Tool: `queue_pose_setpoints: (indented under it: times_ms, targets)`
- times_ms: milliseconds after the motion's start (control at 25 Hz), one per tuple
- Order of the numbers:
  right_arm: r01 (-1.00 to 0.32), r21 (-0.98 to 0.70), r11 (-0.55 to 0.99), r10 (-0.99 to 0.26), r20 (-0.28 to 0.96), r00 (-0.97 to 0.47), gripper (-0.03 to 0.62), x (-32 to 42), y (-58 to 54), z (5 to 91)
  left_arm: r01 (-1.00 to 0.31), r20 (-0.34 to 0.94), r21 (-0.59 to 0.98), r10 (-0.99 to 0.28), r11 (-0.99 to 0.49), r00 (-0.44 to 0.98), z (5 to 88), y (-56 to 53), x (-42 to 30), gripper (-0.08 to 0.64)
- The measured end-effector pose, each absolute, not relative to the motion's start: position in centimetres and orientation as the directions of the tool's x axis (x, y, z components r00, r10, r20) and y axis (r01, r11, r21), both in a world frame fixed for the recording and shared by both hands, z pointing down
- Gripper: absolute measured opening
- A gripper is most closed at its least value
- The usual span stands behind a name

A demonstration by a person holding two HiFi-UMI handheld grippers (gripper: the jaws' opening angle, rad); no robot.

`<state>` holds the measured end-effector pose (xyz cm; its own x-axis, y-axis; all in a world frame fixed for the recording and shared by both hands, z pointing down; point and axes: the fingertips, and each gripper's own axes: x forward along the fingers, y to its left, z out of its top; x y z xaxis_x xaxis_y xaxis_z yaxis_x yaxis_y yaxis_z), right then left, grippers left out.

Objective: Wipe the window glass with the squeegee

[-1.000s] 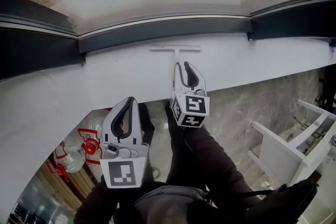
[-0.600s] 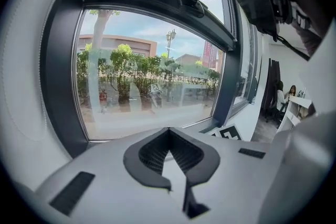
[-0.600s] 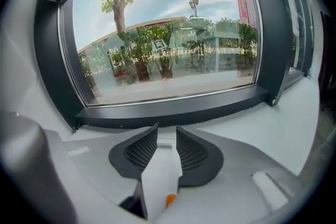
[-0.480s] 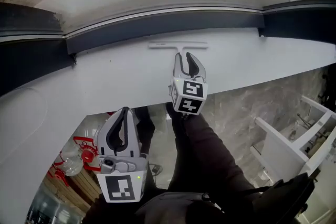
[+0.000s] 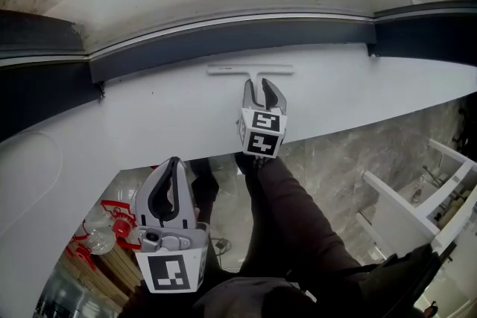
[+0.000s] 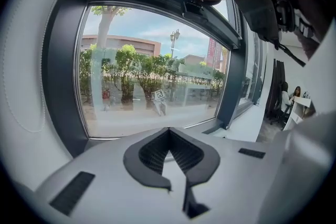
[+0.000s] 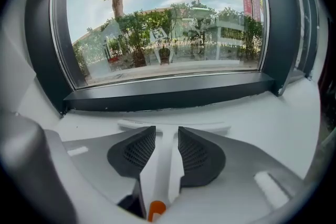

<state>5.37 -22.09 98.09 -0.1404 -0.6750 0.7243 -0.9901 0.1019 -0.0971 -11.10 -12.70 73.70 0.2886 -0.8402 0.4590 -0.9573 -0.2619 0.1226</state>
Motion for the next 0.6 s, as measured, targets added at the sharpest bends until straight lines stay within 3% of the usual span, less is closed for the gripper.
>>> queue_pose_setpoints:
  times_ms: [600]
  targets:
    - [-0.995,-0.073,0.073,-0.623,0.775,-0.103,0.104,5.5,-22.3,102.4,-0.962,0.482,0.108,-0.834,-0.249,0.270,74.7,-11.8,-11.8,0.000]
